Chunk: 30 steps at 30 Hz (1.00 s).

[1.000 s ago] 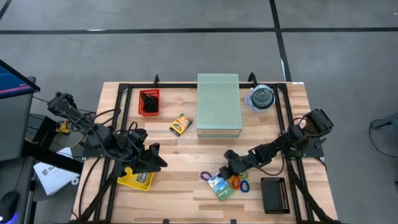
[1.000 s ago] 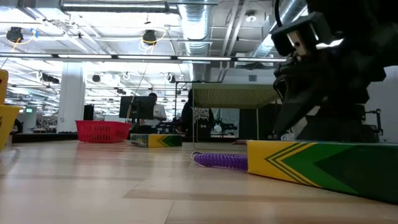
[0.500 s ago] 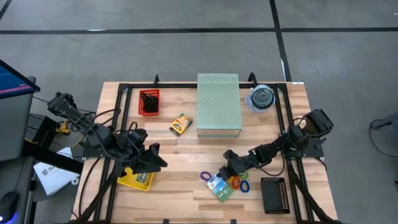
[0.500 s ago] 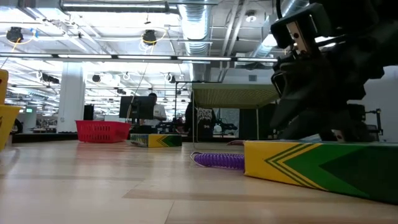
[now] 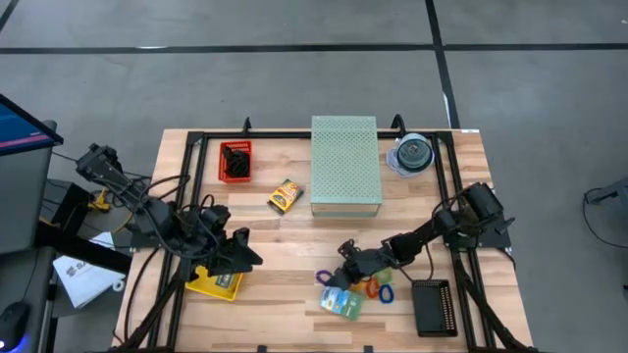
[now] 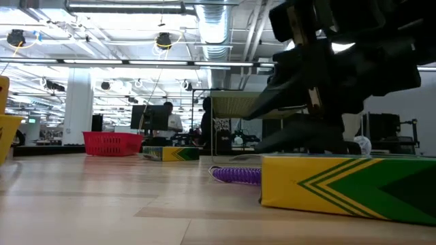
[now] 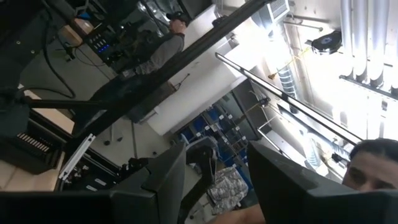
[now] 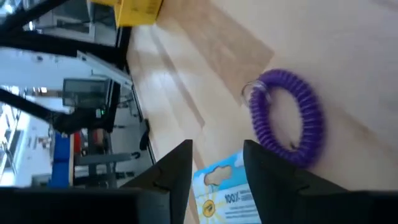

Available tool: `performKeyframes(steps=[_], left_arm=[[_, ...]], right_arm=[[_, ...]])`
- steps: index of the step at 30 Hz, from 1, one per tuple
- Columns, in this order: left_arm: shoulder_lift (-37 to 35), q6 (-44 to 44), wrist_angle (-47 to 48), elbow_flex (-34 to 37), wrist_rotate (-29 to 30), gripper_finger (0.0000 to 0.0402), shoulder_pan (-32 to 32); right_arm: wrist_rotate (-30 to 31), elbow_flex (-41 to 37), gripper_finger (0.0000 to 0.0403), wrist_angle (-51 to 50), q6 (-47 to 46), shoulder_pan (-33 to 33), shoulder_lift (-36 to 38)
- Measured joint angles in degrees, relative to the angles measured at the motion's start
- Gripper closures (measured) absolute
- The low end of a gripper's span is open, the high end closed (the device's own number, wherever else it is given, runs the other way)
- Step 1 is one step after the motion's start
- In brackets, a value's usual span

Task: Pick & Place Office Desk Supplies
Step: Put the crayon box into the yellow bin

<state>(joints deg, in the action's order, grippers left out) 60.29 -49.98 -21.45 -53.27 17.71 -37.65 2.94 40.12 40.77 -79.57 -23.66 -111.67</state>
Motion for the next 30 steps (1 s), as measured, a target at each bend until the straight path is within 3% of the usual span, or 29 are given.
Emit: performKeyframes(steps=[10,17,30], left_arm=[[0.0,-0.44,-0.02,0.02,0.07,0.0234,0.0],[-0.02,-0.46,-0.04,0.02,2.04,0.0234,0.0],[-0.02,-0.13,0.58,0.02,2.3,0.0234,0.0]], right_arm=[[-7.19,0.88,0.0263,-3.16,10.94,-0.19,0.32],[-8.22,0.58,0.0257,1.31,11.67,1.83,1.06],[-6.04,3.41,0.0257,-17.36,8.22,-4.12,9.48]])
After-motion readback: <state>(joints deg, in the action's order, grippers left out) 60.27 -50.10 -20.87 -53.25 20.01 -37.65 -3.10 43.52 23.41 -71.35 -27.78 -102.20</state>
